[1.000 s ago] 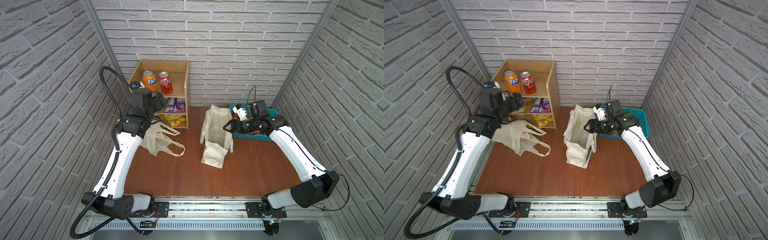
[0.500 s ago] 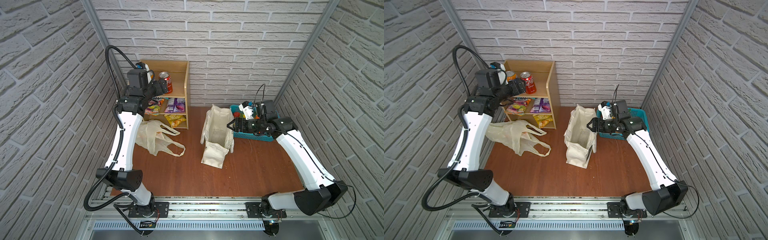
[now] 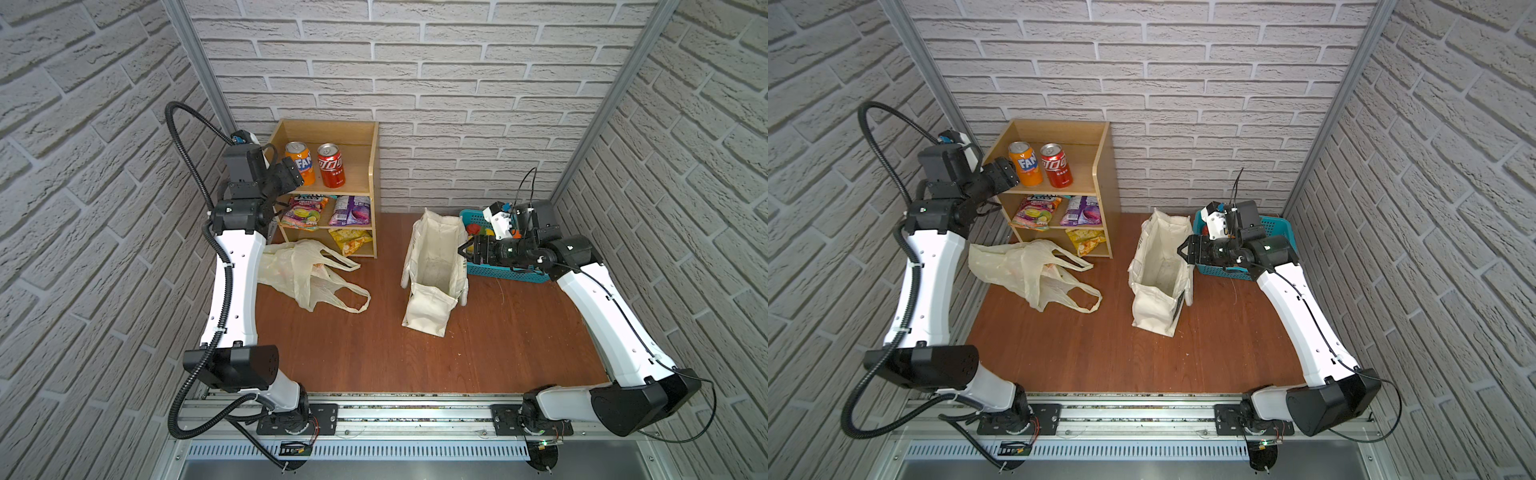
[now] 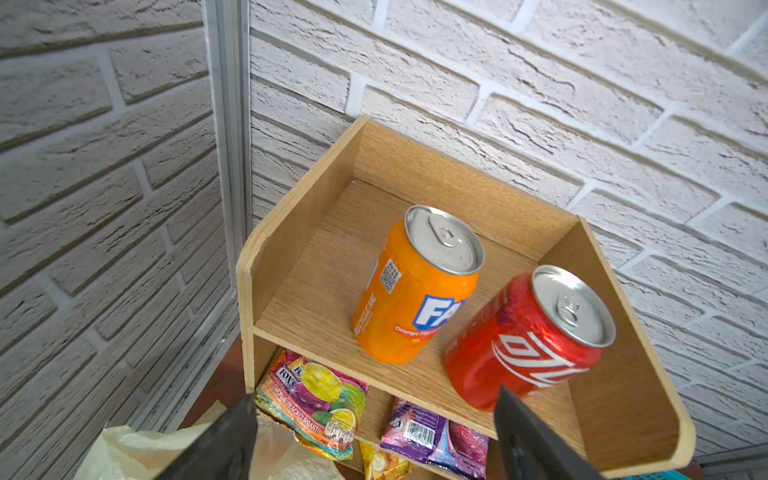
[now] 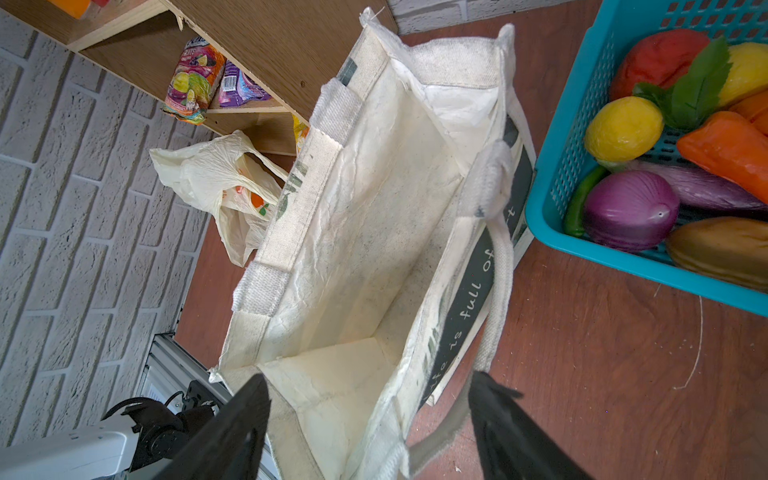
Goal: Place the mixed food into the grocery bags and tie them
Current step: 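Reach the left gripper to the Fanta can while the right holds the tote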
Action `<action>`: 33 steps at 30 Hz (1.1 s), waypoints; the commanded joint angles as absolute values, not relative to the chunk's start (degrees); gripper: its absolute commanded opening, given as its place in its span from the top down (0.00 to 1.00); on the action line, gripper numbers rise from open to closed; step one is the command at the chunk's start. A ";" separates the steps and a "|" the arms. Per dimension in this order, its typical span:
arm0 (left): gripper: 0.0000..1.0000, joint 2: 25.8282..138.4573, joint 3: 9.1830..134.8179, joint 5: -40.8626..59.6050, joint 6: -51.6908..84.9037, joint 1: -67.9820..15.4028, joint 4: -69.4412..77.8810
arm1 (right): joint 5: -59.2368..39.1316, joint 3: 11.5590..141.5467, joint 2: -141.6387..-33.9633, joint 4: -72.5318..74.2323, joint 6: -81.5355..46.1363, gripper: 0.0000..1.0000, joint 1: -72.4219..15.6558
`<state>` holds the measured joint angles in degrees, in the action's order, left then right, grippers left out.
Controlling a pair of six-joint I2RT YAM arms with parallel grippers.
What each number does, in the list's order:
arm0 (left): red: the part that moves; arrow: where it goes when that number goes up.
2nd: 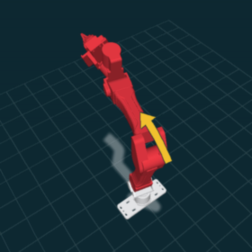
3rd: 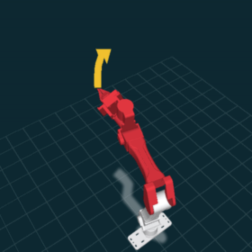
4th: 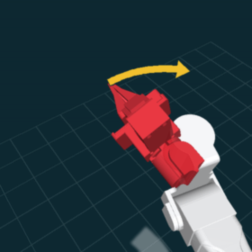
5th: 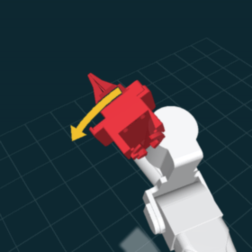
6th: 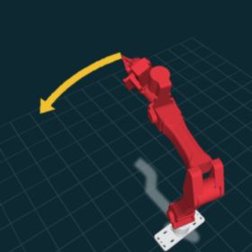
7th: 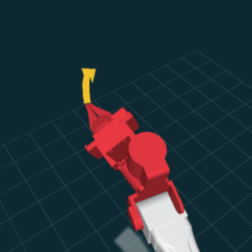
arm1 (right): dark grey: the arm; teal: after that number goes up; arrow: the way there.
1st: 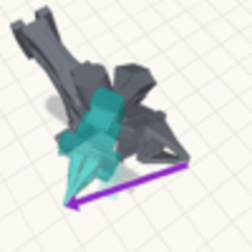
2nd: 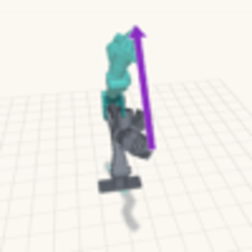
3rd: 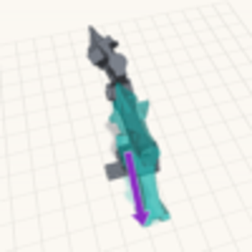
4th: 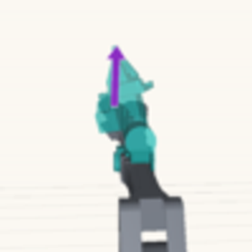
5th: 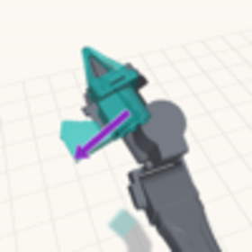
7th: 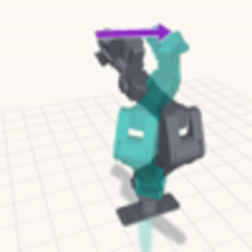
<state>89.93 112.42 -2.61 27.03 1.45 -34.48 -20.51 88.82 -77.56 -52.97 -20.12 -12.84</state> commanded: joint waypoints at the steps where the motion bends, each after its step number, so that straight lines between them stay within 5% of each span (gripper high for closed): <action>1: 0.12 92.53 113.09 -0.19 26.10 1.58 -29.84 | -19.91 89.08 -75.88 -52.91 -19.47 0.23 -12.50; 33: 0.12 106.32 118.34 1.63 24.38 1.41 -20.68 | -19.93 87.65 -77.87 -52.12 -19.78 0.23 -12.46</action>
<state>104.95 116.18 1.89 25.17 1.43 -25.23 -20.32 88.38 -77.58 -53.08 -20.14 -12.73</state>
